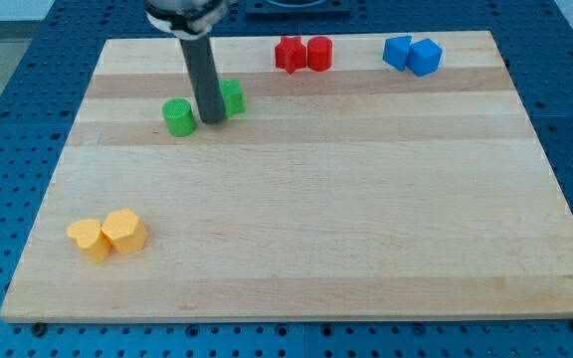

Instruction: Separate the yellow heart and yellow hexagon

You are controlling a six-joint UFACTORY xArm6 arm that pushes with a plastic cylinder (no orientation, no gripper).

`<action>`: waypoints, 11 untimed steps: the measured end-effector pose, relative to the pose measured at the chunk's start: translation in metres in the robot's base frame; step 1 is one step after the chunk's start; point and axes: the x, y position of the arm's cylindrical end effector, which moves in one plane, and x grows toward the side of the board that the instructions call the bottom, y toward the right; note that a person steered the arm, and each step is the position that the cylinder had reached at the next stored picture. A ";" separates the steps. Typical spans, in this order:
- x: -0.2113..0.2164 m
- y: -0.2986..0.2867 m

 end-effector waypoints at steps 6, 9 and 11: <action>0.218 -0.056; 0.154 -0.091; 0.161 -0.121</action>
